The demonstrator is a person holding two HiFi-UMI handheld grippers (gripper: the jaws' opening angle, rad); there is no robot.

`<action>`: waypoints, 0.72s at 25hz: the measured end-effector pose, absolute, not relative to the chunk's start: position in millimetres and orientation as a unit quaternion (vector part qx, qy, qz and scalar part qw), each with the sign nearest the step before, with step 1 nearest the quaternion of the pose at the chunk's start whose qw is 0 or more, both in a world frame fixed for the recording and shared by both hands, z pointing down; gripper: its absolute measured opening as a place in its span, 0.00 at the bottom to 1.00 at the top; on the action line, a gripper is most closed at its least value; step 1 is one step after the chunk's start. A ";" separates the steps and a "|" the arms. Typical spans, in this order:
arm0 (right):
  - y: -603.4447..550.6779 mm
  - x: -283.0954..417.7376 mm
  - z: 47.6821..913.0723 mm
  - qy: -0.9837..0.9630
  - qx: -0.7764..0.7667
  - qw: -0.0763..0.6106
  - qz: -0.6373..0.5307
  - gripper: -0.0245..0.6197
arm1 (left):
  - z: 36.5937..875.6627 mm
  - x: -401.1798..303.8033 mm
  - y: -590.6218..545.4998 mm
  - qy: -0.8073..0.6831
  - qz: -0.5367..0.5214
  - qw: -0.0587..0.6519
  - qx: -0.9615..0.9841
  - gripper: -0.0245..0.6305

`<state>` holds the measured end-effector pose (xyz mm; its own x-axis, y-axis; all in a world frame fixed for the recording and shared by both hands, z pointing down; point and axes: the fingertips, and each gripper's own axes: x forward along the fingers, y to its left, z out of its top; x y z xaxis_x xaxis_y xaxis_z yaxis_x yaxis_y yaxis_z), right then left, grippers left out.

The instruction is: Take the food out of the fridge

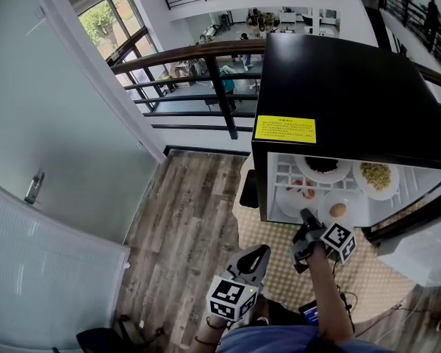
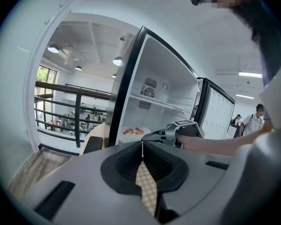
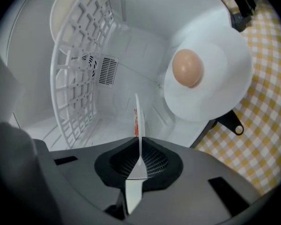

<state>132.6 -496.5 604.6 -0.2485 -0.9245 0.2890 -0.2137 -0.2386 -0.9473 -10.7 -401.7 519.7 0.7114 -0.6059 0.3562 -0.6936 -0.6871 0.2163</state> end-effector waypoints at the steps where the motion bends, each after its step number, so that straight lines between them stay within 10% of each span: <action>1: -491.4 132.5 603.3 0.536 -0.530 0.306 -0.581 0.08 | 518.0 -11.9 -398.9 -0.357 0.128 0.169 0.910 0.07; 18: -366.5 112.6 557.6 0.583 -0.495 0.292 -0.575 0.08 | 499.5 -15.8 -323.5 -0.336 0.111 0.146 0.924 0.07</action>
